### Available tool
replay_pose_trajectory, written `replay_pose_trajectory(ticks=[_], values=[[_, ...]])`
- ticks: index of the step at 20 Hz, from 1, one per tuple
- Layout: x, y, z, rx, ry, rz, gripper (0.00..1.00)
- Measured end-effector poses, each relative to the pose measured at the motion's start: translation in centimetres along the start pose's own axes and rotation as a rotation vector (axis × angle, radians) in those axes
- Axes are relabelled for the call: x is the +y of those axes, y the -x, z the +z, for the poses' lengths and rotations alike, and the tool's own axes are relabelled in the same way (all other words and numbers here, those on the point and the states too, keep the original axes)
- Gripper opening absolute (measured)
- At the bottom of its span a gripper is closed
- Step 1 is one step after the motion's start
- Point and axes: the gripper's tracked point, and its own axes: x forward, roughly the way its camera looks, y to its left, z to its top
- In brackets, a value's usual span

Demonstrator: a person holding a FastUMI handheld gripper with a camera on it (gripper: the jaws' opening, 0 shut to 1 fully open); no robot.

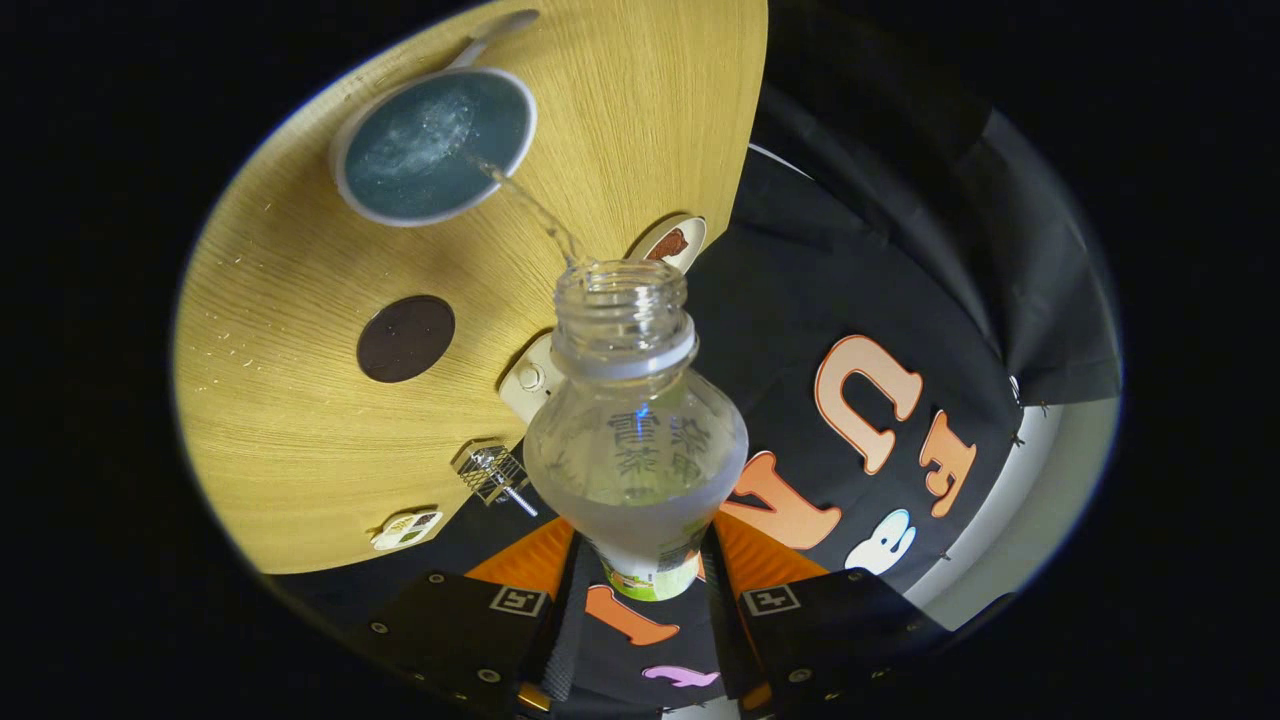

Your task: Take the bottle from table, then pour the juice into the cup, finally place the bottle on the coaster

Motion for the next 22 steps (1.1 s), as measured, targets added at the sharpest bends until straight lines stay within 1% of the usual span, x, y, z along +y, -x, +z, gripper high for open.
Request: replay_pose_trajectory(ticks=[10,13,17,22], values=[[0.0,0.2,0.0,-0.008,0.027,-0.01,0.56],[0.6,0.4,0.2,-0.01,0.003,0.001,0.56],[1.3,0.8,0.0,-0.002,-0.061,0.006,0.56],[2.4,1.7,-0.2,0.002,-0.25,0.041,0.57]])
